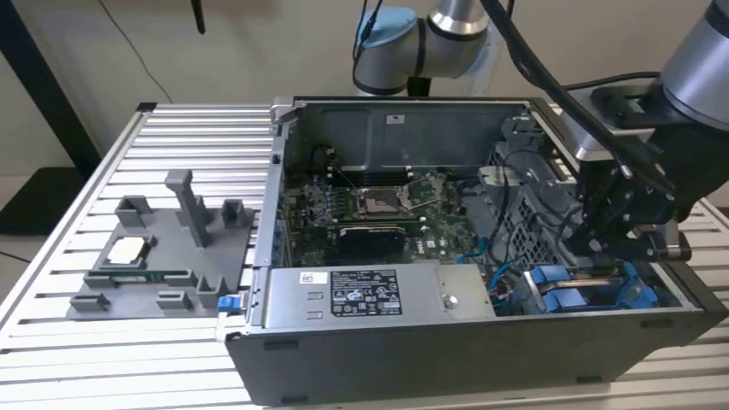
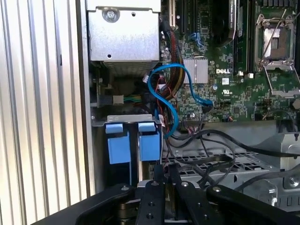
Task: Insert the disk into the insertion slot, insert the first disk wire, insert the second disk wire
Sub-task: 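Insert the second disk wire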
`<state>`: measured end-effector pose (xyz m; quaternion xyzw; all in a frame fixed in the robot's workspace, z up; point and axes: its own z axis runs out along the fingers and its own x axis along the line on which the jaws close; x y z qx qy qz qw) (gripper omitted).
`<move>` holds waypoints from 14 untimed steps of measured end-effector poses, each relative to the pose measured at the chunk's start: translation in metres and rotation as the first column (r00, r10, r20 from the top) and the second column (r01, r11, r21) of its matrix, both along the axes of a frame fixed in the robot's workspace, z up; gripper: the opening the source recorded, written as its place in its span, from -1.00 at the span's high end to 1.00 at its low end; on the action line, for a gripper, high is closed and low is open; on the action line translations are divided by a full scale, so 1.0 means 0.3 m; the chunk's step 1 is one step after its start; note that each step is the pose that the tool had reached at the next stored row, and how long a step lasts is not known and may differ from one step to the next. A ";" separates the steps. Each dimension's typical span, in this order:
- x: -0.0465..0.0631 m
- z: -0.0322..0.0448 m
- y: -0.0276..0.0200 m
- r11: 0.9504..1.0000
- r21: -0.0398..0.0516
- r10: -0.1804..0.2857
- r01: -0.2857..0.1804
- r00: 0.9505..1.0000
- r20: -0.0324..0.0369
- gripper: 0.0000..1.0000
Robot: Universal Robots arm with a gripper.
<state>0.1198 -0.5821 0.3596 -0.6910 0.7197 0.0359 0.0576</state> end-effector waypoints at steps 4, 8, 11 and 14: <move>-0.001 -0.013 -0.007 1.000 -0.003 0.000 0.000 1.000 0.016 0.69; -0.001 -0.023 -0.009 1.000 -0.012 0.000 0.000 0.999 0.033 0.69; -0.001 -0.024 -0.009 1.000 -0.014 0.000 0.000 0.999 0.034 0.69; -0.001 -0.038 -0.009 1.000 -0.015 0.000 0.000 0.999 0.034 0.69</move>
